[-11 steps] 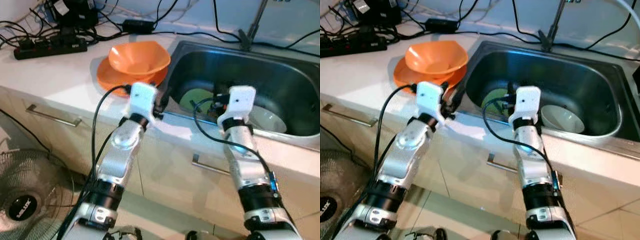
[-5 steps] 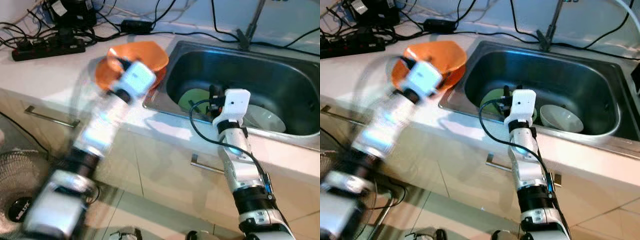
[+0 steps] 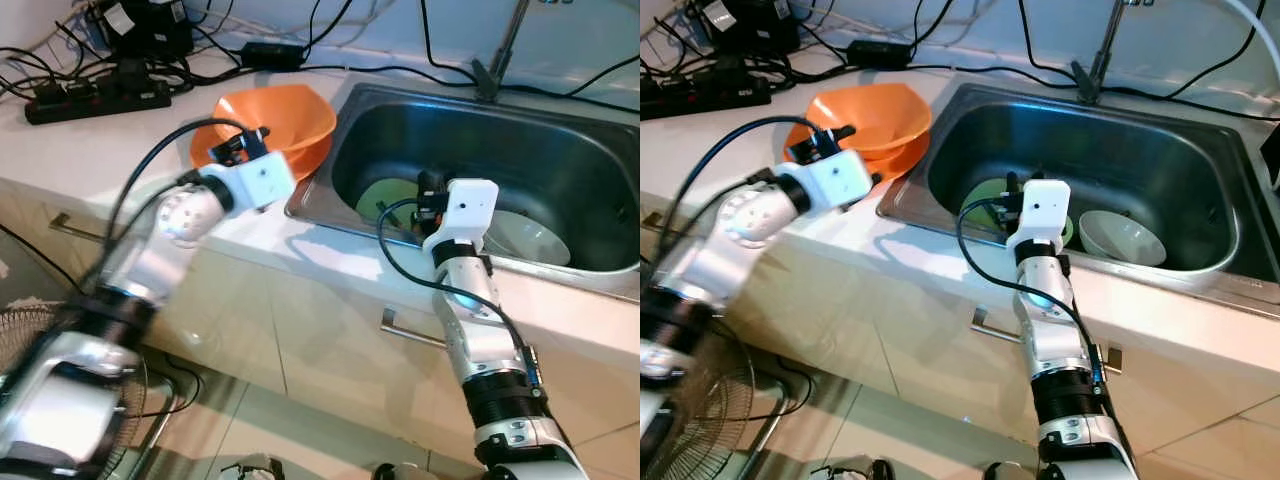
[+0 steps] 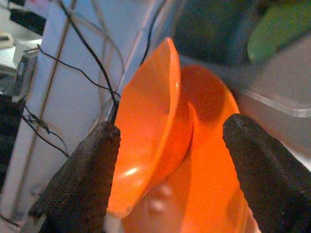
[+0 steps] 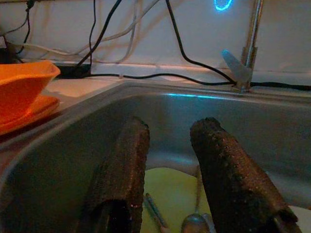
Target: Kitchen organization
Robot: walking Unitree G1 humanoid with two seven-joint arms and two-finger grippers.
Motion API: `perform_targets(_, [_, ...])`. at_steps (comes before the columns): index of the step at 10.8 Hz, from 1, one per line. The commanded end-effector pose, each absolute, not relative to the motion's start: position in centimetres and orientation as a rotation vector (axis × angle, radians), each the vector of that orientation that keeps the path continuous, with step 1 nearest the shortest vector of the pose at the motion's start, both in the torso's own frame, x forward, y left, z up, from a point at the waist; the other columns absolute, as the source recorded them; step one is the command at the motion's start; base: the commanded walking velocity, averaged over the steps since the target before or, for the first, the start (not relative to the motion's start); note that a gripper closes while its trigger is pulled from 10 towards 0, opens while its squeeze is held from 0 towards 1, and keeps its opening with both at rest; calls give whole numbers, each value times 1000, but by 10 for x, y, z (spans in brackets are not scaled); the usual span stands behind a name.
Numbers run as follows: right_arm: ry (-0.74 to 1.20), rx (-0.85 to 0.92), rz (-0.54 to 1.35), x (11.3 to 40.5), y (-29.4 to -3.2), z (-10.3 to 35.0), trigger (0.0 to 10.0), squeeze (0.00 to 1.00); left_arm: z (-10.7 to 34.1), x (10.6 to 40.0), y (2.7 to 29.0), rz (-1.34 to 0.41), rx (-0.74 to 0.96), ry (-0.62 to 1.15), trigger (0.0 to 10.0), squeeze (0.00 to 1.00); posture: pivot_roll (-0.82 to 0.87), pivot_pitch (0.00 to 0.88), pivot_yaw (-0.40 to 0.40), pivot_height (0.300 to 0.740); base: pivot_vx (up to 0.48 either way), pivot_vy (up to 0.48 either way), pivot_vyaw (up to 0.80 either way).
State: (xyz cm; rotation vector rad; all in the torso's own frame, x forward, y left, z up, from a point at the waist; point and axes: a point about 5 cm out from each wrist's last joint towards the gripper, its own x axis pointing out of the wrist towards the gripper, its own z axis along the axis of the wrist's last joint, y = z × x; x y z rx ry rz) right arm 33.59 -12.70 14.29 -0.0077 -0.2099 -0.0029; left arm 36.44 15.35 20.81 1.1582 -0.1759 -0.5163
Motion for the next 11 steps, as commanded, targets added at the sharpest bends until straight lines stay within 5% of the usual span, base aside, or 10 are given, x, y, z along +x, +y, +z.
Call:
perform_targets(1, [-184,-3,6,335,-125,136,10000,0,213,365,149,-521,1220,-199,10000,0,99,6,43,740,0,0,0])
perform_targets(11, [-185,3,3,335,-125,138,10000,0,201,403,163,-407,1326,-68,10000,0,76,30,40,740,0,0,0])
